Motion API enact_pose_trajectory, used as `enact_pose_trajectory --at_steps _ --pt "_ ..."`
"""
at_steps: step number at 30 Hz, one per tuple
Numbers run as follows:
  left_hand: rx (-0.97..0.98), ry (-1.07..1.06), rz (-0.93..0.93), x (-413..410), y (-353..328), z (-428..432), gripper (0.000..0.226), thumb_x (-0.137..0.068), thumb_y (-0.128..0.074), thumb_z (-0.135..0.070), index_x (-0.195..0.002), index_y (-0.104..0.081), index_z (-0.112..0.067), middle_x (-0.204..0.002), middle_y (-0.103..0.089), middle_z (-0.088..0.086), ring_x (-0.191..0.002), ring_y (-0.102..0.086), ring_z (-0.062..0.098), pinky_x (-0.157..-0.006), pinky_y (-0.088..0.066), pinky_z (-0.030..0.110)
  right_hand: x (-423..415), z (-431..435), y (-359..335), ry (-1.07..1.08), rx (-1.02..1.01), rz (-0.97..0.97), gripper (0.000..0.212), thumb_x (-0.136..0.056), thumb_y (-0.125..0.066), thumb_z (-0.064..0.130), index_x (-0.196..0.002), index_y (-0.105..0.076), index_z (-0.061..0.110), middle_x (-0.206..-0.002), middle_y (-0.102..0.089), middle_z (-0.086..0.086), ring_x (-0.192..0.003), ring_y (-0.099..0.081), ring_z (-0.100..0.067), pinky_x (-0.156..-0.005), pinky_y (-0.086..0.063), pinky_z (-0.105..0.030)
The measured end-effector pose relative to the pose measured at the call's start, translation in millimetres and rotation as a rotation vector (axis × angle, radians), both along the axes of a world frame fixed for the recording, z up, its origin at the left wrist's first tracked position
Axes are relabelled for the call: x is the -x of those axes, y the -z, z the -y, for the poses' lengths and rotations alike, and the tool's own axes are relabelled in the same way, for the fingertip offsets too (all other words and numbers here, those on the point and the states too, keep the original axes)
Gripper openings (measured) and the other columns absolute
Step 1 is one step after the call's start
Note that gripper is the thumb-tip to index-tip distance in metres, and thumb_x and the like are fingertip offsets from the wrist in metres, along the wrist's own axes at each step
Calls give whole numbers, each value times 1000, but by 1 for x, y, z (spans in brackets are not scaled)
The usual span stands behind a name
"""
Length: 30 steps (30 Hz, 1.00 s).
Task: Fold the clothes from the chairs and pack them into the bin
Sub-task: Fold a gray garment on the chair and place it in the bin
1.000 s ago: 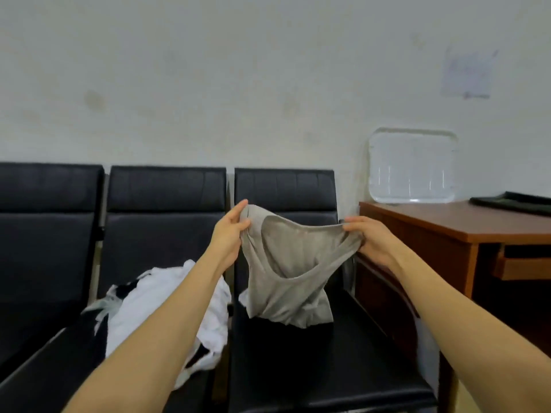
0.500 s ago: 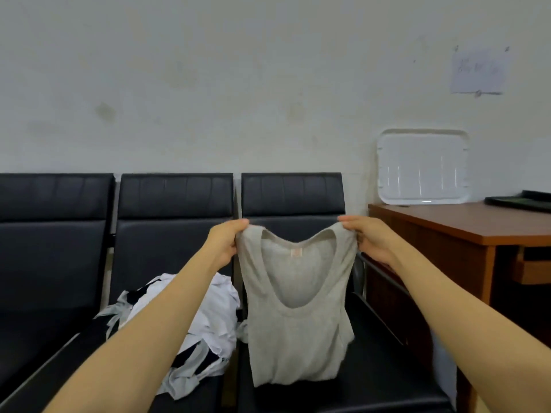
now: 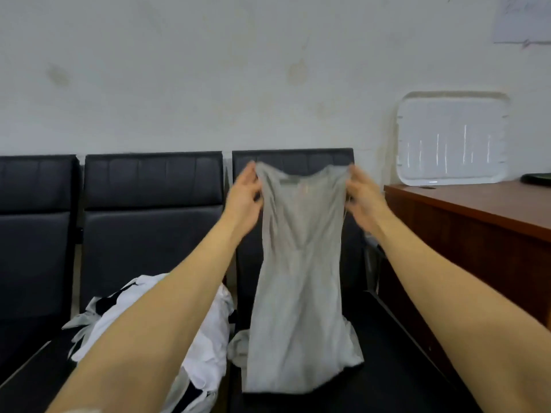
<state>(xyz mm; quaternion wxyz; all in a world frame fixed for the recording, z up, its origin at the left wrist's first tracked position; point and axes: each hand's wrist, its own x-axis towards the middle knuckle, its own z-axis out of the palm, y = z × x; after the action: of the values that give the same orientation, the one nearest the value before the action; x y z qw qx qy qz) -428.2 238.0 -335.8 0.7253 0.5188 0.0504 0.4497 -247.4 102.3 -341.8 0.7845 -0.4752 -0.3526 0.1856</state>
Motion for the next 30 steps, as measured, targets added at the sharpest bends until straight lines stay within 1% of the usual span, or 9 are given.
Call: enact_pose_trajectory --at_steps 4,7,10,13,15,18,21,24,30 --pt "6 64 213 28 -28 12 37 -99 -50 -18 -136 -46 -16 -129 -61 2 -114 -60 15 -97 -49 33 18 32 -44 -40 -215 98 40 -100 -48 14 -139 -45 23 -132 -58 1 -115 -60 -12 -95 -50 -29" --pt "237 2 46 46 19 20 39 -96 -56 -24 -131 -55 -7 -124 -64 9 -105 -65 21 -78 -56 34 32 49 -10 31 9 131 29 -97 -52 16 -125 -60 22 -126 -62 1 -113 -60 -14 -92 -50 -29" --pt "293 41 -340 76 71 40 29 -93 -59 -27 -110 -65 -3 -99 -71 11 -82 -69 20 -64 -57 32 42 69 43 21 230 82 19 -95 -56 16 -108 -69 22 -124 -64 -5 -116 -58 -22 -96 -47 -36" --pt "153 97 -755 111 122 65 18 -94 -60 -21 -105 -66 -9 -97 -70 6 -84 -68 17 -71 -54 30 55 99 100 -30 589 121 18 -92 -60 12 -105 -71 19 -119 -66 -7 -110 -60 -22 -87 -48 -35" --pt "46 42 -874 126 156 80 25 -94 -58 -12 -119 -62 -14 -116 -63 5 -103 -60 18 -82 -51 30 66 118 135 -36 698 73 16 -91 -61 9 -99 -71 18 -115 -68 -7 -103 -61 -19 -76 -49 -28" --pt "39 39 -931 146 190 98 32 -91 -59 -5 -122 -62 -16 -122 -62 6 -104 -58 20 -79 -51 30 77 145 170 -87 775 21 15 -94 -59 13 -104 -70 13 -112 -68 -8 -98 -63 -19 -74 -52 -29" --pt "-24 344 -1107 169 205 105 30 -92 -63 -20 -122 -61 -17 -117 -64 5 -100 -65 22 -84 -55 35 83 173 180 -406 1014 109 21 -95 -58 18 -114 -65 11 -105 -70 -8 -93 -67 -20 -77 -55 -34" --pt "-265 451 -1412 179 217 105 42 -92 -59 -42 -129 -55 -23 -129 -54 -6 -122 -50 17 -100 -44 38 84 181 189 -442 1386 341 25 -98 -53 22 -122 -59 15 -114 -67 -7 -104 -64 -20 -93 -51 -36" --pt "-257 127 -1291 139 252 99 23 -94 -59 -27 -113 -62 -13 -116 -59 1 -108 -58 17 -85 -49 28 86 146 223 -229 1257 289 22 -97 -54 17 -117 -61 11 -110 -64 -7 -100 -63 -18 -78 -52 -27"
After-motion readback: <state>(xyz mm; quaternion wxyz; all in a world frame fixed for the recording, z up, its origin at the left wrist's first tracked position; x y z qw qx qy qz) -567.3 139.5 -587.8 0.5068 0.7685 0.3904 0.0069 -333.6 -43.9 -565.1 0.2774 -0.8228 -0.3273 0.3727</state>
